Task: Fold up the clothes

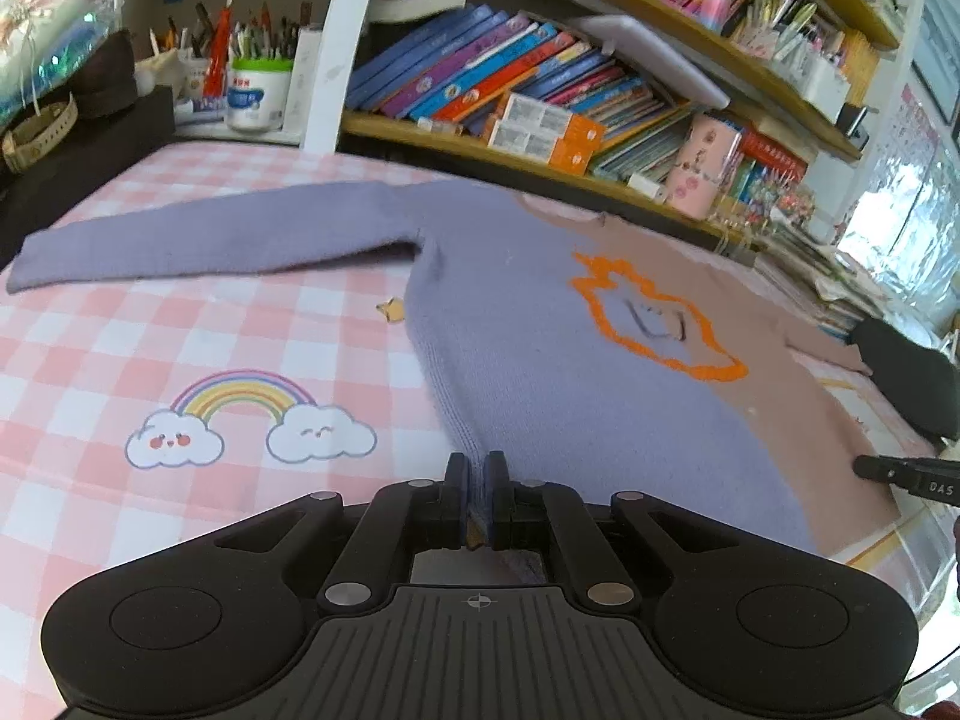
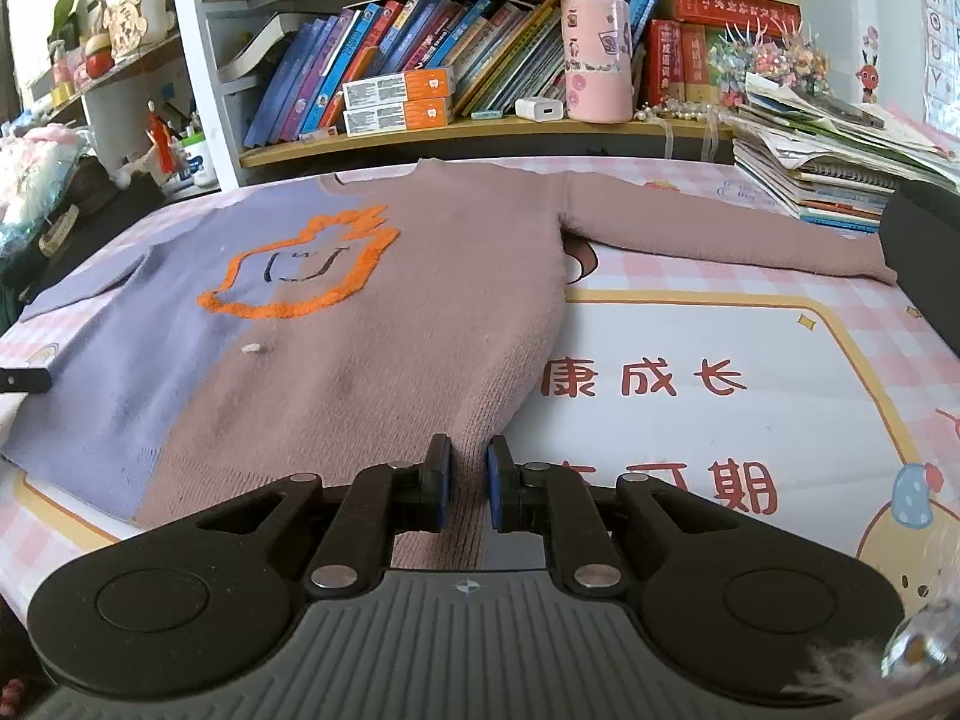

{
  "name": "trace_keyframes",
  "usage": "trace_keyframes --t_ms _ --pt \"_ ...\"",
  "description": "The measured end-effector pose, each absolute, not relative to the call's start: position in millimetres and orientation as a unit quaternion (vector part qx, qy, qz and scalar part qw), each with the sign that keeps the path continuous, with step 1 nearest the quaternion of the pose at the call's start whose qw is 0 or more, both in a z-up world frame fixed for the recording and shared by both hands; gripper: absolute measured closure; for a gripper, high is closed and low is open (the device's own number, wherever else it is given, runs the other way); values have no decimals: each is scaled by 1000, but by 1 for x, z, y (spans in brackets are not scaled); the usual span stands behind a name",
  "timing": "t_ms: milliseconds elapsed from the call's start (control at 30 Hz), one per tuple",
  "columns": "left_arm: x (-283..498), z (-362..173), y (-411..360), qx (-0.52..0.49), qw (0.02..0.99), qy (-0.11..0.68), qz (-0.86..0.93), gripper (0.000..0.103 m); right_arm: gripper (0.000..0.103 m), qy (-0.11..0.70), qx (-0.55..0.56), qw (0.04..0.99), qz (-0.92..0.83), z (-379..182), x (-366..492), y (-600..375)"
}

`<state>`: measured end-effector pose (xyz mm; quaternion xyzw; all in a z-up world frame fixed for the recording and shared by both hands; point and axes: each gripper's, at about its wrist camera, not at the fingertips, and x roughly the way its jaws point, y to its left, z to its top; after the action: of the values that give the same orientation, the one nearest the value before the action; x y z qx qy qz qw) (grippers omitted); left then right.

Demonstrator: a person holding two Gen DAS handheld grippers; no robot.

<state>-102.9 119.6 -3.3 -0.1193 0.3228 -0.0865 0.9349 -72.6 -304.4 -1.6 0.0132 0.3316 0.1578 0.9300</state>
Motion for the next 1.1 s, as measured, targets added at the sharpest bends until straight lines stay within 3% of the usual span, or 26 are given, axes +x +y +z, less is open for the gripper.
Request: trace_keyframes --t_ms 167,300,400,500,933,1100 --pt "-105 -4 124 -136 934 320 -78 92 77 329 24 931 155 1 -73 -311" --pt "-104 -10 122 -136 930 332 -76 92 76 335 25 929 155 -2 -73 -313" --pt "-105 -13 122 -144 931 328 -73 97 89 336 23 927 164 -2 -73 -312" --pt "-107 -13 114 -133 935 321 -69 99 92 339 32 926 162 -2 -75 -318" --pt "-109 -13 120 -134 933 322 -87 99 93 343 9 926 161 0 -79 -306" --pt "-110 -13 124 -138 932 323 -93 93 93 342 8 927 152 0 -78 -310"
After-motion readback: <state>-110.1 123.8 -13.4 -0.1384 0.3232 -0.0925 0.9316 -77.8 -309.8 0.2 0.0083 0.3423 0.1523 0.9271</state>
